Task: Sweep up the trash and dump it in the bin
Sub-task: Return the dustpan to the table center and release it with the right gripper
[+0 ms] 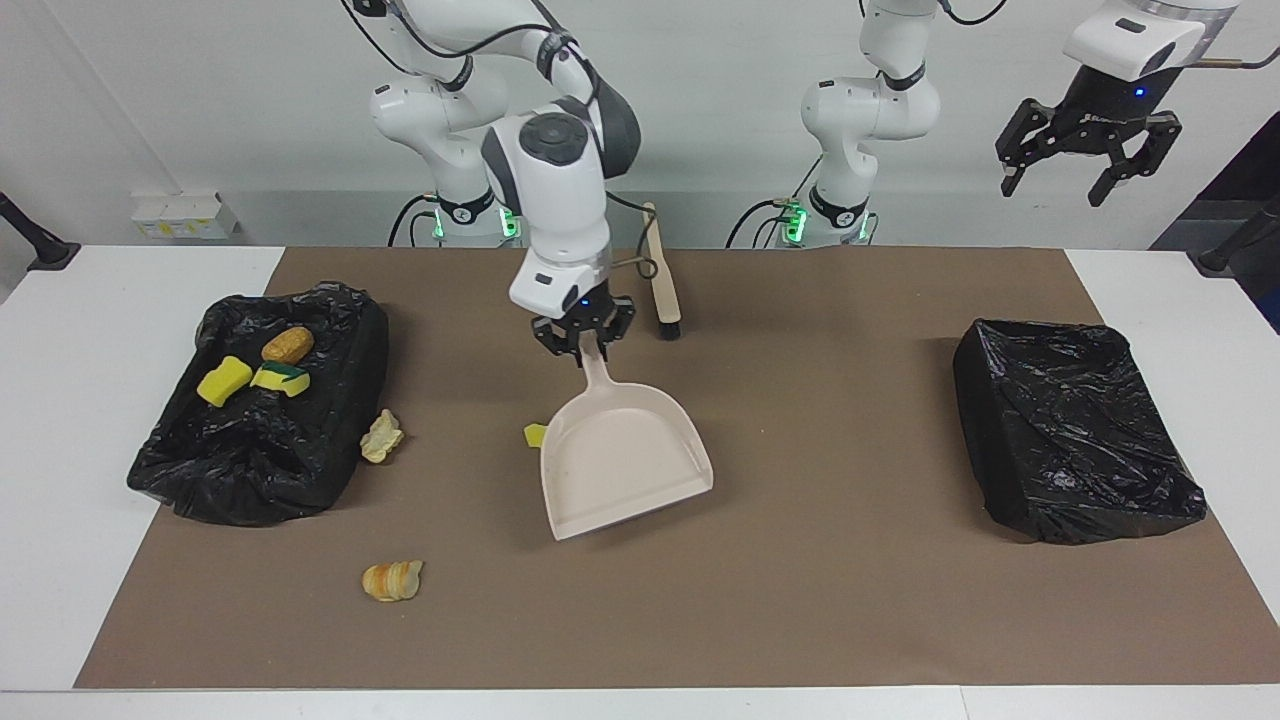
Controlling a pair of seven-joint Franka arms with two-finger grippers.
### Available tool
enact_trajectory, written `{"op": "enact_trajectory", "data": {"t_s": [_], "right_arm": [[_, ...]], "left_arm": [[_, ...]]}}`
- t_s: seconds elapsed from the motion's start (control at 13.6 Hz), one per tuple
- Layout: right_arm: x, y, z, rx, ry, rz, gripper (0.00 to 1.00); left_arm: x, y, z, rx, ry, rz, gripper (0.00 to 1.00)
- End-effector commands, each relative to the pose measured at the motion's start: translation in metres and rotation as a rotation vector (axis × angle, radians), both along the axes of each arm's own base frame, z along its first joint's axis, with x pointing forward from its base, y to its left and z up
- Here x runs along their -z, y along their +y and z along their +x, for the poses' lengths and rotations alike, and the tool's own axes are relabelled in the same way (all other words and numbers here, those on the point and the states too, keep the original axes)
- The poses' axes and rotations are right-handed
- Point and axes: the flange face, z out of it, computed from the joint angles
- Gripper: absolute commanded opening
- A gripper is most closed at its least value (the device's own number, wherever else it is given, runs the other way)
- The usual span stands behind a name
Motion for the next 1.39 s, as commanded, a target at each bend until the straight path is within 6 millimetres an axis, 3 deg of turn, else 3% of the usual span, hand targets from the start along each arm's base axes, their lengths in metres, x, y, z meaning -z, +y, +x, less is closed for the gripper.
{"op": "enact_trajectory", "data": {"t_s": [0.0, 0.29, 0.51, 0.59, 0.66, 0.88, 1.32], "right_arm": [[0.014, 0.037, 0.004, 0.08, -0.005, 0.047, 0.0], [0.059, 0.103, -0.002, 0.174, -0.015, 0.079, 0.0], [0.079, 0.115, 0.002, 0.251, -0.043, 0.115, 0.0], [0.081, 0.117, -0.003, 0.268, -0.029, 0.103, 0.09], [0.083, 0.119, -0.006, 0.263, -0.025, 0.095, 0.99], [0.077, 0.116, -0.007, 0.208, -0.038, 0.048, 1.0], [0.009, 0.079, -0.011, 0.118, -0.015, 0.01, 1.0]], "left_arm": [[-0.003, 0.004, -0.004, -0.003, 0.007, 0.007, 1.0], [-0.003, 0.004, -0.004, -0.003, 0.007, 0.007, 1.0], [-0.003, 0.004, -0.004, -0.003, 0.007, 0.007, 1.0], [-0.004, 0.004, -0.005, -0.003, 0.006, 0.007, 1.0], [-0.003, 0.004, -0.004, -0.003, 0.007, 0.007, 1.0], [-0.003, 0.004, -0.004, -0.003, 0.007, 0.007, 1.0], [-0.003, 0.004, -0.004, -0.003, 0.007, 0.007, 1.0]]}}
